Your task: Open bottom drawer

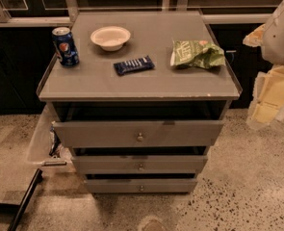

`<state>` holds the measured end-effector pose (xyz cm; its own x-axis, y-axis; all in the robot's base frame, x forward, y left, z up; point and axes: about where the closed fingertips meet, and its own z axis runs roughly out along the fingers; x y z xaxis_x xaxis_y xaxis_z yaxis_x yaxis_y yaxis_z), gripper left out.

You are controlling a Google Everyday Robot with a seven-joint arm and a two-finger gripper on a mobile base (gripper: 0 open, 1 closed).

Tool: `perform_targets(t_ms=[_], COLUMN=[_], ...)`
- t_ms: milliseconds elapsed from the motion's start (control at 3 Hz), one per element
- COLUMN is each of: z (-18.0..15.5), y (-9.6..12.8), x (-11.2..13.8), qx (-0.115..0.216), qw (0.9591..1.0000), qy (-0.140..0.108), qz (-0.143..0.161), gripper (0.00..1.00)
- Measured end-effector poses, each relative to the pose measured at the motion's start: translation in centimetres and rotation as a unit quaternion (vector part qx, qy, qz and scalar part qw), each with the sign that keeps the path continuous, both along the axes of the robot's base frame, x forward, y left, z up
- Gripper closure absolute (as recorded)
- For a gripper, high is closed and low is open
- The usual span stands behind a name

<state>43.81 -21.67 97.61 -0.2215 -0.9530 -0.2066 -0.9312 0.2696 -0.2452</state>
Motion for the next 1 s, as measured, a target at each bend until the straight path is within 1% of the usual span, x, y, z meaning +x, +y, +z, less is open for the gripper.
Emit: perform_targets(t_ms=[333,667,1000], z=[0.0,-0.6,-4.2], y=[0.0,0.2,0.4], x=[0.0,0.1,-0.6], qx=[0.0,0.01,0.024], qw=[1.0,0.9999,0.9992], qy=[0.0,0.005,0.032], qz=[0.0,-0.003,0.0], gripper=[0.0,0.0,0.0])
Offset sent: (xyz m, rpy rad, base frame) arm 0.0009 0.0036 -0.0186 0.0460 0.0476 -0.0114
